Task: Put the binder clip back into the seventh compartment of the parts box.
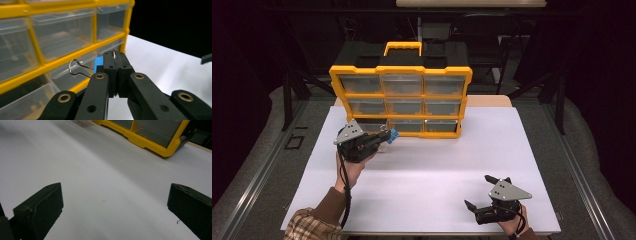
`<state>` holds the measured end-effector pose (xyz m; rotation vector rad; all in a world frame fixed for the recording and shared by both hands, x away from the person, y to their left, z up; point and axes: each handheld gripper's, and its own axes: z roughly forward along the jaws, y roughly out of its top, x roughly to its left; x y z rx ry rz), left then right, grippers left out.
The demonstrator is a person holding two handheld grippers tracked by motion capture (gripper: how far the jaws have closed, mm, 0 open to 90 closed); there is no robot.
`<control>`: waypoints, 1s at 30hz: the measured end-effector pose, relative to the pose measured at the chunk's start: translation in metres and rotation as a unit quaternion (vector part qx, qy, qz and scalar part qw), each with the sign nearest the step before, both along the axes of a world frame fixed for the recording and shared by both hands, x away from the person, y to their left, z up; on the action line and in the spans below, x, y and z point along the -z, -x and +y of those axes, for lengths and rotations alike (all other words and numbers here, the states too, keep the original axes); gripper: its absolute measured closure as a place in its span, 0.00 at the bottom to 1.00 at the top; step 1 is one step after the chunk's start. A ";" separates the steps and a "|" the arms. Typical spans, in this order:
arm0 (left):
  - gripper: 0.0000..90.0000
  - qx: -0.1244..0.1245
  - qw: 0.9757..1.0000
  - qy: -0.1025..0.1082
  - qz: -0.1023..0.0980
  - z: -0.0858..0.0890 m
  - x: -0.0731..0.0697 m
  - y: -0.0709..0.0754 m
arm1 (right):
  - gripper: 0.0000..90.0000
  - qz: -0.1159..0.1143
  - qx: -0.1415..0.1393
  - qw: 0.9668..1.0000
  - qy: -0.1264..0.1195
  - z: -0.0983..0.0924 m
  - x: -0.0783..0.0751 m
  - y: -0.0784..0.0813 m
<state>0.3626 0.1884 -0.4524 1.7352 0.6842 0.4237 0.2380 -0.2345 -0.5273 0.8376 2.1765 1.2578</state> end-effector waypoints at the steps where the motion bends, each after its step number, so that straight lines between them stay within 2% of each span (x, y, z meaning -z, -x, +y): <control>1: 0.99 -0.003 1.000 0.006 -0.001 0.002 0.000 0.000 | 0.00 0.000 0.000 1.000 0.000 0.000 0.000 0.000; 3: 0.99 -0.011 1.000 0.004 -0.006 0.007 -0.001 -0.001 | 0.00 0.002 0.001 1.000 0.001 0.000 0.001 -0.002; 11: 0.99 -0.042 0.999 0.019 -0.009 0.021 0.000 -0.008 | 0.00 0.003 0.002 1.000 0.001 0.000 0.001 -0.001; 13: 0.99 -0.053 0.998 0.007 -0.021 0.022 0.000 -0.008 | 0.00 0.004 -0.001 1.000 0.003 0.000 0.001 -0.001; 17: 0.99 -0.074 0.997 0.006 -0.027 0.027 0.002 -0.011 | 0.00 0.006 -0.003 1.000 0.005 0.001 0.002 -0.001; 19: 0.99 -0.090 0.996 0.002 -0.026 0.029 0.005 -0.014 | 0.00 0.006 -0.002 1.000 0.005 0.001 0.002 -0.001; 22: 0.99 -0.112 0.994 -0.004 -0.012 0.035 0.011 -0.022 | 0.00 0.007 -0.002 1.000 0.006 0.001 0.001 -0.001; 25: 0.98 -0.145 0.989 -0.022 0.007 0.039 0.017 -0.030 | 0.00 0.010 -0.005 1.000 0.009 0.003 0.002 -0.002; 26: 0.96 -0.155 0.988 -0.018 0.010 0.041 0.019 -0.032 | 0.00 0.012 -0.006 1.000 0.010 0.003 0.002 -0.002; 27: 0.89 -0.159 0.987 -0.019 0.017 0.043 0.020 -0.034 | 0.00 0.014 -0.006 1.000 0.011 0.003 0.003 -0.002; 28: 0.77 -0.163 0.986 -0.022 0.023 0.043 0.021 -0.035 | 0.00 0.015 -0.007 1.000 0.012 0.003 0.003 -0.002; 30: 0.63 -0.164 0.986 -0.019 0.028 0.045 0.020 -0.034 | 0.00 0.016 -0.006 1.000 0.012 0.003 0.003 -0.002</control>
